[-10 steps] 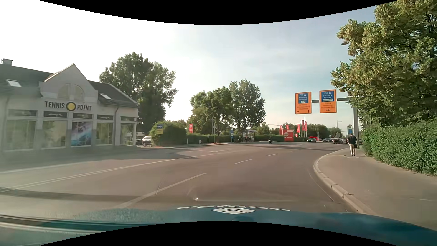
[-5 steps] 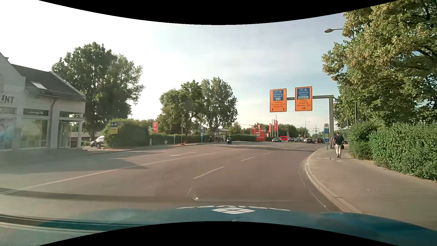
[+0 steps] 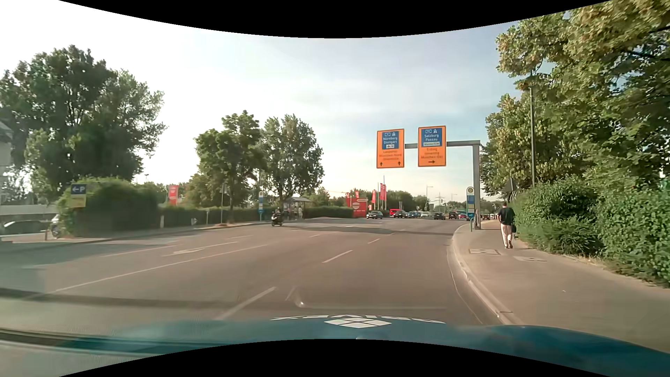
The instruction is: Follow the waypoints while adhering to traffic rules and regulations
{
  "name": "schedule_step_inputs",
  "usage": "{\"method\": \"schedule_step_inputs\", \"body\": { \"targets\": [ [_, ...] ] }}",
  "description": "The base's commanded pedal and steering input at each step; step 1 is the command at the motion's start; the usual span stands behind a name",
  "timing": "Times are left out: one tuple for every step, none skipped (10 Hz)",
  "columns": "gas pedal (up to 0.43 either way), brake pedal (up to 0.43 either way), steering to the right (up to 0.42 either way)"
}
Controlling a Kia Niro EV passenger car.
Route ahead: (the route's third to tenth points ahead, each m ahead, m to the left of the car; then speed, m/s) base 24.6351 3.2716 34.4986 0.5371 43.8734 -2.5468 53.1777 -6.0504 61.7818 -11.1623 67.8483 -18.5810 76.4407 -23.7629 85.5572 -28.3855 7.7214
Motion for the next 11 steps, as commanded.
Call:
{"method": "schedule_step_inputs", "body": {
  "targets": [
    [0.22, 0.0, 0.132],
    [0.22, 0.0, 0.12],
    [0.228, 0.0, 0.109],
    [0.228, 0.0, 0.101],
    [0.228, 0.0, 0.099],
    [0.228, 0.0, 0.093],
    [0.228, 0.0, 0.092],
    [0.228, 0.0, 0.09],
    [0.228, 0.0, 0.085],
    [0.24, 0.0, 0.082],
    [0.248, 0.0, 0.076]
  ]
}}
